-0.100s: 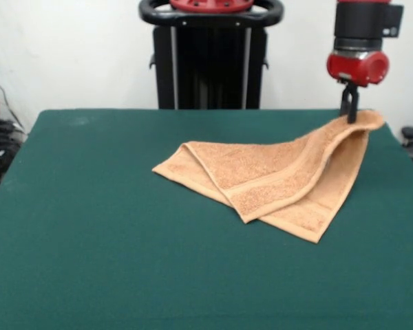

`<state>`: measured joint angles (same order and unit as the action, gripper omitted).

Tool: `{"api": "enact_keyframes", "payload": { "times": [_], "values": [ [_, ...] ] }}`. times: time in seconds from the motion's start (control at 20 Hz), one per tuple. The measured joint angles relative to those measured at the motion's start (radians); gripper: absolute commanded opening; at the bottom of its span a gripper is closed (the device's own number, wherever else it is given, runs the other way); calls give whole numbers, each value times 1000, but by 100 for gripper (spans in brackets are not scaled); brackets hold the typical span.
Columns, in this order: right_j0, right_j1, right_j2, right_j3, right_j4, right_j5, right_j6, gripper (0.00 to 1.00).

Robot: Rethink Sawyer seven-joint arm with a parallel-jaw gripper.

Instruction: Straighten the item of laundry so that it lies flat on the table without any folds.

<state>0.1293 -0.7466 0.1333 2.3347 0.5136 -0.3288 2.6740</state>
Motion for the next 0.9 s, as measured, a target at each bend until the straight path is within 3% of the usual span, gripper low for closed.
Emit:
{"api": "enact_keyframes", "payload": {
  "times": [0.45,0.65,0.9],
  "values": [
    [-45,-10,2,0,-43,37,0,100],
    [-81,-52,-22,-2,-48,132,0,100],
    [-18,-71,-173,-45,-50,226,0,100]
  ]
}}
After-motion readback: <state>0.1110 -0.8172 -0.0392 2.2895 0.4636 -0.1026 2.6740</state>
